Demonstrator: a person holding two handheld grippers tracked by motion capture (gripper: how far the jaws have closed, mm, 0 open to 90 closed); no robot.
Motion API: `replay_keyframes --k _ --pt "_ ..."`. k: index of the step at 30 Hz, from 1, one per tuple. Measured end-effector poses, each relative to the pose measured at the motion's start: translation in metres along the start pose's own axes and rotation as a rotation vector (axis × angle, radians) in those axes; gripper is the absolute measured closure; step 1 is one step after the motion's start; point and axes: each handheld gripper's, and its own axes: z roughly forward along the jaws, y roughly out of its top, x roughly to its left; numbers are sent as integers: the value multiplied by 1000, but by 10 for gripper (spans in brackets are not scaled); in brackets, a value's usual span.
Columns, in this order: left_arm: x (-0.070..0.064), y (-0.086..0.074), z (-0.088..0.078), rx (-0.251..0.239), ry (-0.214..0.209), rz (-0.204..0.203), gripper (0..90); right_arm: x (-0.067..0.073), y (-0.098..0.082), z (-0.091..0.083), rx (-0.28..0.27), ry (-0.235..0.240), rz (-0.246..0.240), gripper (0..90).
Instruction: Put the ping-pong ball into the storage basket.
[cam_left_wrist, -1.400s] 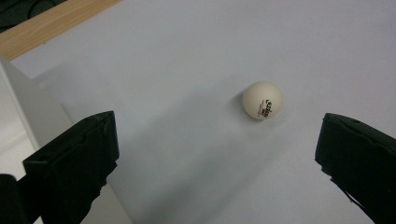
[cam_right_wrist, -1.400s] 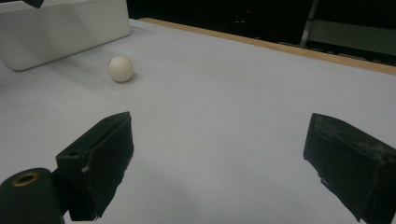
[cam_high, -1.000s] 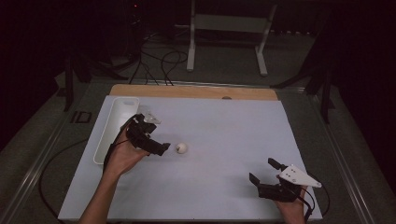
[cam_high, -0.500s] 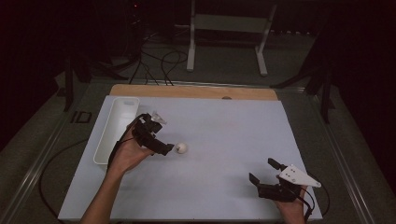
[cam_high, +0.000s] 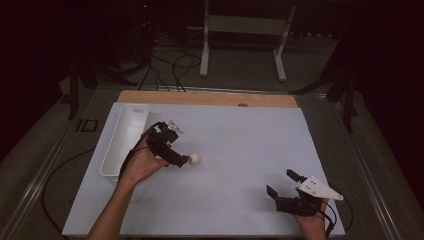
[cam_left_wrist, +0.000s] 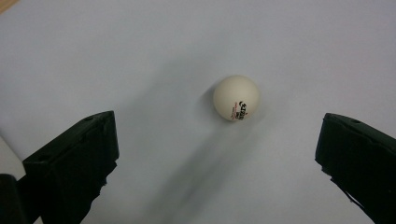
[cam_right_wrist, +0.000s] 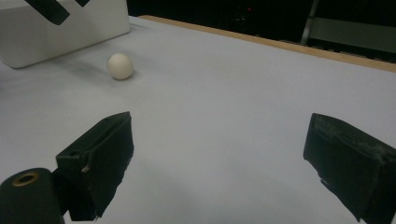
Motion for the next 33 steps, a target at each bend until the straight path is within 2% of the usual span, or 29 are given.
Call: replay_keyframes --k 6,19,33 --pt "2 1 4 10 -11 -7 1 0 0 0 3 0 1 80" --pt "2 3 16 68 -16 14 1 0 0 0 5 1 -2 80" --pt "0 7 26 91 -27 23 1 0 0 0 6 1 -3 80"
